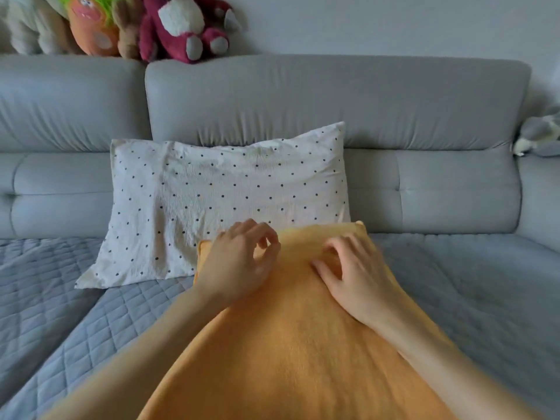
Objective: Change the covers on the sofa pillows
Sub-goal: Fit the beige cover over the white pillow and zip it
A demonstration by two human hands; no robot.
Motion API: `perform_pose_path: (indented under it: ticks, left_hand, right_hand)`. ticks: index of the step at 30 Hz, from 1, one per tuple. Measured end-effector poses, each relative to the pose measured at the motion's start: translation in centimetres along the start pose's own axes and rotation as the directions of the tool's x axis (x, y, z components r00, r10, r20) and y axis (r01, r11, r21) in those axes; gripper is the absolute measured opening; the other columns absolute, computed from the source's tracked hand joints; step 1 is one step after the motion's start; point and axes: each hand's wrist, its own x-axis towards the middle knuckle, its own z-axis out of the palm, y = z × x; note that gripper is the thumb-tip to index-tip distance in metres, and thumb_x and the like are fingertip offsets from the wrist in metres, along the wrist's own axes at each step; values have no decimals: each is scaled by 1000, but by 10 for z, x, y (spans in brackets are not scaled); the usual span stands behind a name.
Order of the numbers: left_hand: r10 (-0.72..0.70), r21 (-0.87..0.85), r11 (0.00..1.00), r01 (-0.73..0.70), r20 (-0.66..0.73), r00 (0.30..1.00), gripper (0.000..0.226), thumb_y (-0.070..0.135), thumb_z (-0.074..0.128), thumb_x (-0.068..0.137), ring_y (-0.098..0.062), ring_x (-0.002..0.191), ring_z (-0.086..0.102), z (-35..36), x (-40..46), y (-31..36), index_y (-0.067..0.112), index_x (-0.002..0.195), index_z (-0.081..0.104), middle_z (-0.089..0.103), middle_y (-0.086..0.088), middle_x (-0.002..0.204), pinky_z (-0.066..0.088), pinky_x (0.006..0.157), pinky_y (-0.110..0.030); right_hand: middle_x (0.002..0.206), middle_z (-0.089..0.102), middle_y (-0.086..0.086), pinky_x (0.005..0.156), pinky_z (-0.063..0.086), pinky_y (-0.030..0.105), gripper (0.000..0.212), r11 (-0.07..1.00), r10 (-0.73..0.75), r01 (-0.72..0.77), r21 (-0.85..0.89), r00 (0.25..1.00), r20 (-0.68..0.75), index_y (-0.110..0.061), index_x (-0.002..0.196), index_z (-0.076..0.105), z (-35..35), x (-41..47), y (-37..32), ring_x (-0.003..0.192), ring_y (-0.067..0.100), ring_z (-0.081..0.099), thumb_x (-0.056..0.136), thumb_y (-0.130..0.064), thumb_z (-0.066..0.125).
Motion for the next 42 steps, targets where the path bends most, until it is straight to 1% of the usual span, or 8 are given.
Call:
perform_pose_path:
  ticks: [7,18,24,28,32,35,38,42]
  left_hand:
    - [137,226,971,-76,-269,953,27,36,47,91,-18,83,50,-3,-112,7,16,98,64,55,-2,94,43,73,-38]
    - [-38,294,956,-10,157,987,96,90,33,61,-32,121,41,37,-134,1,42,143,20,37,-13,131,39,96,-51]
    - [-68,379,923,73,-27,997,65,49,58,62,-36,88,58,72,-102,2,28,122,48,57,-15,103,48,71,-46]
    - [-123,252,962,108,45,991,34,39,64,72,-33,83,62,54,-79,8,24,103,63,65,-6,95,40,62,-32]
    - [-197,-40,977,208,196,961,40,79,51,57,-20,70,60,13,-83,11,44,74,60,63,3,66,48,68,-34]
    - [-135,-112,979,168,251,958,55,84,49,47,-1,74,55,-7,-93,11,43,82,58,59,15,78,42,70,-27]
    - [-40,96,995,25,157,987,70,86,44,58,-6,93,41,-17,-124,-1,41,112,51,42,10,106,33,87,-29]
    - [145,270,958,-101,-148,978,61,70,43,79,-20,90,44,-22,-177,-14,17,109,57,47,-5,106,46,74,-40]
  right_hand:
    - [108,46,-5,89,41,32,51,981,-157,163,108,986,-60,-21,107,52,-36,-111,27,100,10,44,85,-66,42]
    - [144,17,4,105,30,48,119,973,-61,157,-167,880,471,-33,143,-1,-13,-105,14,127,26,24,48,-89,41]
    - [89,58,14,65,43,42,72,957,-12,38,-287,996,93,-9,111,56,53,-77,-10,78,36,58,45,-30,77]
    - [88,65,11,64,35,34,22,979,61,-25,-203,983,172,-12,84,57,34,-61,-12,85,34,60,69,-23,68]
    - [82,68,6,69,47,37,51,984,125,-170,48,862,491,-7,83,65,-19,-54,-1,80,24,62,67,-55,72]
    - [103,65,-6,88,48,36,69,957,133,-256,139,808,573,-17,106,63,-40,-70,-3,97,13,59,58,-66,72]
    - [115,45,-14,101,38,37,78,971,60,-140,194,928,367,-35,121,53,-55,-97,3,115,11,43,58,-80,56]
    - [116,39,-9,93,42,38,73,990,-115,105,91,987,114,-30,122,49,-65,-141,26,107,15,46,70,-81,43]
